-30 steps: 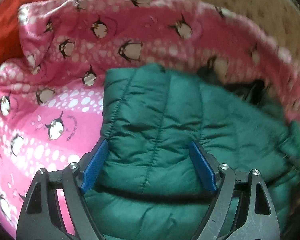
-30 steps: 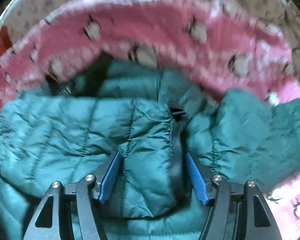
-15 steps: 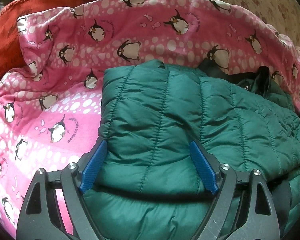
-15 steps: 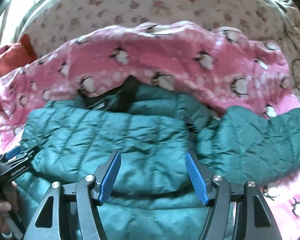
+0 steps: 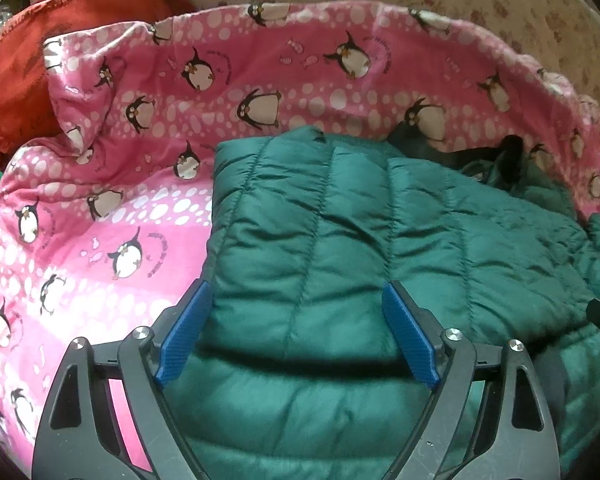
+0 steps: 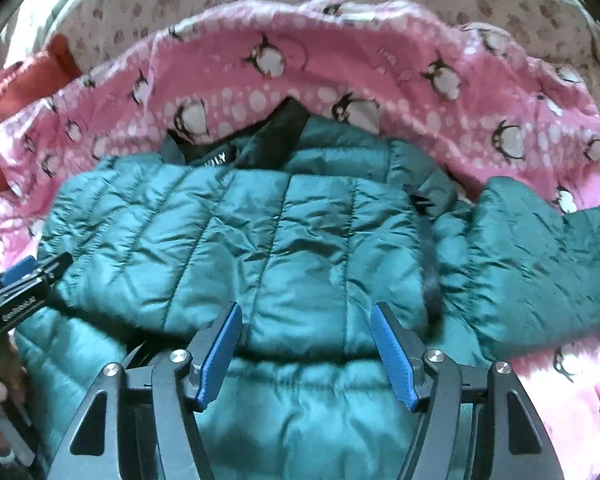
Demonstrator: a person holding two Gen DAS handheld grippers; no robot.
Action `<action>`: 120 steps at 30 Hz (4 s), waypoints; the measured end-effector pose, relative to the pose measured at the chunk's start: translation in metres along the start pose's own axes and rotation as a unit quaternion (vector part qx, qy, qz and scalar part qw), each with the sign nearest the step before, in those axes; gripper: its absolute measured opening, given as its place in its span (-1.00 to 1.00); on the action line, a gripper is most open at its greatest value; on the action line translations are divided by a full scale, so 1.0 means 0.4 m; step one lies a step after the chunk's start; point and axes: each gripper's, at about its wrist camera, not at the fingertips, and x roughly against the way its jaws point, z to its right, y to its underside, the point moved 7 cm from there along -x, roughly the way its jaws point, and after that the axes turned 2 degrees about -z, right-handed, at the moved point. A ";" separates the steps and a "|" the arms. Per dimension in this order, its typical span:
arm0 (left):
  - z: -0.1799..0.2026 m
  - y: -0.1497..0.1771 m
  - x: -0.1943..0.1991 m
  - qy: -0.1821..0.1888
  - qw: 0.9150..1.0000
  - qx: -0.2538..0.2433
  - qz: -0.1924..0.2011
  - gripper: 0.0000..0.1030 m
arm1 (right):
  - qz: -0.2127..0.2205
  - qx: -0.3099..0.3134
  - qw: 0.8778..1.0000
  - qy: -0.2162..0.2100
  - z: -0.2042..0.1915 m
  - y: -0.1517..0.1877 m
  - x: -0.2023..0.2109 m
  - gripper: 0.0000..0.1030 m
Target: Fold large clothes
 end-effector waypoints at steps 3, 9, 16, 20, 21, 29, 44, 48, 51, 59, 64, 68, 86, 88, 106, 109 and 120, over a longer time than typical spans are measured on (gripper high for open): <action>0.014 0.016 0.034 0.017 1.000 0.001 0.005 0.69 | 0.009 -0.006 1.000 -0.002 0.017 0.011 0.041 0.25; 0.049 0.044 0.109 0.038 0.999 -0.003 0.017 0.69 | 0.010 -0.023 1.000 -0.007 0.030 0.034 0.074 0.25; 0.066 0.078 0.166 0.043 0.999 -0.013 0.021 0.69 | 0.012 -0.030 0.999 -0.016 0.028 0.064 0.106 0.25; 0.072 0.100 0.181 0.048 0.999 -0.012 0.019 0.69 | 0.019 -0.033 0.999 -0.018 0.031 0.077 0.132 0.27; 0.074 0.104 0.185 0.048 0.999 -0.011 0.019 0.69 | 0.019 -0.035 0.999 -0.018 0.033 0.082 0.137 0.29; 0.093 0.126 0.205 0.050 0.998 -0.013 0.018 0.69 | 0.017 -0.042 0.999 -0.018 0.047 0.114 0.157 0.30; 0.146 0.137 0.208 0.099 0.995 0.005 0.003 0.69 | 0.028 -0.077 0.997 0.003 0.184 0.142 0.193 0.46; 0.162 0.143 0.201 0.118 0.993 0.011 -0.011 0.69 | 0.030 -0.100 0.994 0.022 0.266 0.153 0.200 0.48; 0.171 0.144 0.201 0.119 0.993 0.007 -0.010 0.69 | 0.034 -0.122 0.991 0.041 0.347 0.161 0.210 0.48; 0.164 0.152 0.188 0.117 0.993 0.010 -0.018 0.69 | 0.057 -0.209 0.972 0.089 0.608 0.167 0.250 0.48; 0.153 0.156 0.177 0.114 0.993 0.016 -0.027 0.69 | 0.079 -0.286 0.950 0.093 0.781 0.169 0.273 0.48; 0.139 0.153 0.177 0.112 0.993 0.023 -0.026 0.69 | 0.097 -0.318 0.938 0.097 0.874 0.157 0.277 0.48; 0.060 0.144 0.149 0.085 0.995 0.051 -0.029 0.69 | 0.165 -0.375 0.911 0.048 1.002 0.039 0.273 -0.47; 0.055 0.146 0.151 0.088 0.994 0.056 -0.027 0.69 | 0.176 -0.345 0.921 0.033 0.953 0.008 0.312 -0.53; -0.035 0.162 0.172 0.096 0.990 0.100 -0.020 0.69 | 0.117 0.028 0.981 -0.153 0.046 -0.121 0.300 -0.72; -0.050 0.161 0.175 0.095 0.991 0.097 -0.015 0.69 | 0.108 0.044 0.984 -0.135 -0.003 -0.121 0.260 -0.72; -0.053 0.172 0.146 0.102 0.989 0.107 -0.025 0.69 | 0.044 0.050 0.995 0.069 0.247 -0.055 0.114 0.29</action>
